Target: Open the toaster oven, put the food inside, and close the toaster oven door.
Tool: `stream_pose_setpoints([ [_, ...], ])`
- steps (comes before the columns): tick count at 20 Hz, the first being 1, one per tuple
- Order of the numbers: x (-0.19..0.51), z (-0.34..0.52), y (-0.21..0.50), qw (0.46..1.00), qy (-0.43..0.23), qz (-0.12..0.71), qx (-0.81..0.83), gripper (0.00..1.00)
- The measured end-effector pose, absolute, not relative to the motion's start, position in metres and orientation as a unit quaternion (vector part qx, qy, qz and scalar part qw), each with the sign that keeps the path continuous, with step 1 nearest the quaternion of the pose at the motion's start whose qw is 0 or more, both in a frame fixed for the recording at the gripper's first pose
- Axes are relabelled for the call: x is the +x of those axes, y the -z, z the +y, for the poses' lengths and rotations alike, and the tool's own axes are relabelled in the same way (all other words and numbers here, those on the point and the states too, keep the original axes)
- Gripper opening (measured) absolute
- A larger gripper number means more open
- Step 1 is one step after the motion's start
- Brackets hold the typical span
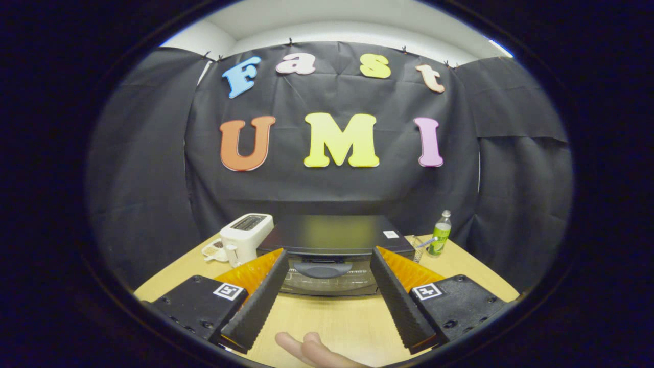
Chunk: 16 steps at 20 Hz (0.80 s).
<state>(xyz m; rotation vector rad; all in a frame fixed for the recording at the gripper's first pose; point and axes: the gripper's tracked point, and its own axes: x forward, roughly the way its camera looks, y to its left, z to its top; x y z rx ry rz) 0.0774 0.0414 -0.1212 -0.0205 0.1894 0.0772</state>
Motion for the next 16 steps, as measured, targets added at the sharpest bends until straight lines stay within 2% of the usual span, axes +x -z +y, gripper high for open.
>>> stream_pose_setpoints([
  [4, 0.033, 0.024, 0.058, 0.999, -0.010, 0.052, -0.012, 1.00],
  [8, -0.013, 0.011, 0.021, 0.998, 0.016, 0.048, -0.022, 1.00],
  [12, -0.039, 0.011, 0.009, 0.999, -0.005, 0.043, 0.010, 1.00],
  [16, -0.049, 0.003, 0.022, 0.999, 0.015, 0.045, -0.006, 1.00],
])
